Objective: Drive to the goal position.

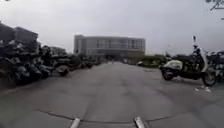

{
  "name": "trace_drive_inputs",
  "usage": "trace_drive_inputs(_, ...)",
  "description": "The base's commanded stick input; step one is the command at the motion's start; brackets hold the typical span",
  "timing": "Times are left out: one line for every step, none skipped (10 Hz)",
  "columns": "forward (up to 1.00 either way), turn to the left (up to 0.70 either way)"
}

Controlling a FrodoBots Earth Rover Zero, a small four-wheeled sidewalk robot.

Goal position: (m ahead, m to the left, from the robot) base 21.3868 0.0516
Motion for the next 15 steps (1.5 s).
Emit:
trace_drive_inputs(1.0, 0.06)
trace_drive_inputs(1.0, 0.06)
trace_drive_inputs(1.0, 0.06)
trace_drive_inputs(1.0, 0.06)
trace_drive_inputs(1.0, 0.06)
trace_drive_inputs(1.0, 0.06)
trace_drive_inputs(1.0, 0.06)
trace_drive_inputs(1.0, 0.06)
trace_drive_inputs(1.0, -0.19)
trace_drive_inputs(1.0, -0.34)
trace_drive_inputs(1.0, -0.34)
trace_drive_inputs(1.0, -0.34)
trace_drive_inputs(1.0, -0.34)
trace_drive_inputs(1.0, -0.34)
trace_drive_inputs(1.0, -0.34)
